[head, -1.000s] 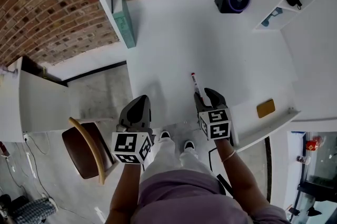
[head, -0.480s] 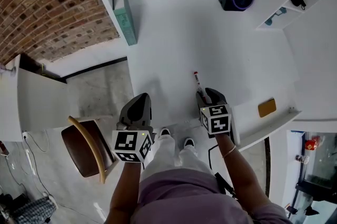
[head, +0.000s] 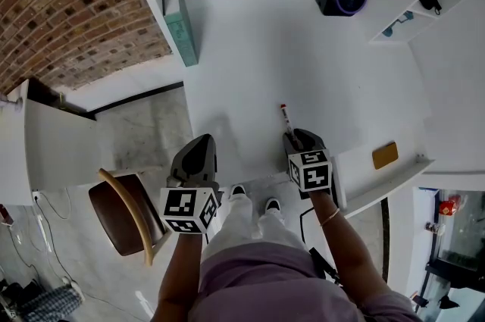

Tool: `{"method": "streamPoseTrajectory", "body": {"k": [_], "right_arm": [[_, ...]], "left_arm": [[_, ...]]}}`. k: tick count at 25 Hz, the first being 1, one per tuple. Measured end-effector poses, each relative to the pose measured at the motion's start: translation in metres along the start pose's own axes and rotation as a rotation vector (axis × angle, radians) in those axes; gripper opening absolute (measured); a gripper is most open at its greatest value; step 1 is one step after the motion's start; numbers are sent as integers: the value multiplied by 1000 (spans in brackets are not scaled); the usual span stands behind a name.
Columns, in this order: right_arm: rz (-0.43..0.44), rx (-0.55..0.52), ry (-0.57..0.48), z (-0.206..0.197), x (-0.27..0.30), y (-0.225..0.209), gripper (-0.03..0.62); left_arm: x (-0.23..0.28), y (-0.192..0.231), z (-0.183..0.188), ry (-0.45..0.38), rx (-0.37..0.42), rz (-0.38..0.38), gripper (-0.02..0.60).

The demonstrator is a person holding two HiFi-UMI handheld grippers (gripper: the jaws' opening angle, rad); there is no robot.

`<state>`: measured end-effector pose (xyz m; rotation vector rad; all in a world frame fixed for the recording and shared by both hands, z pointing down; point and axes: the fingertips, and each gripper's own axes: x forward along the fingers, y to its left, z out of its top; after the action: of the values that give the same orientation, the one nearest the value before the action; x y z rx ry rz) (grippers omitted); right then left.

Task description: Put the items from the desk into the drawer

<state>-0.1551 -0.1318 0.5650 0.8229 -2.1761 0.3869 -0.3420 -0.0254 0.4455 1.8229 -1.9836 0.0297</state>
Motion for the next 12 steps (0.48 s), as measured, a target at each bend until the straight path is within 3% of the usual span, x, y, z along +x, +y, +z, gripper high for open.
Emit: {"method": "streamPoseTrajectory", "body": {"k": [12], "right_arm": [[5,-5,2,-2,1,5,74]], "left_arm": [[-4,2,-2,0,1,1,0]]}}
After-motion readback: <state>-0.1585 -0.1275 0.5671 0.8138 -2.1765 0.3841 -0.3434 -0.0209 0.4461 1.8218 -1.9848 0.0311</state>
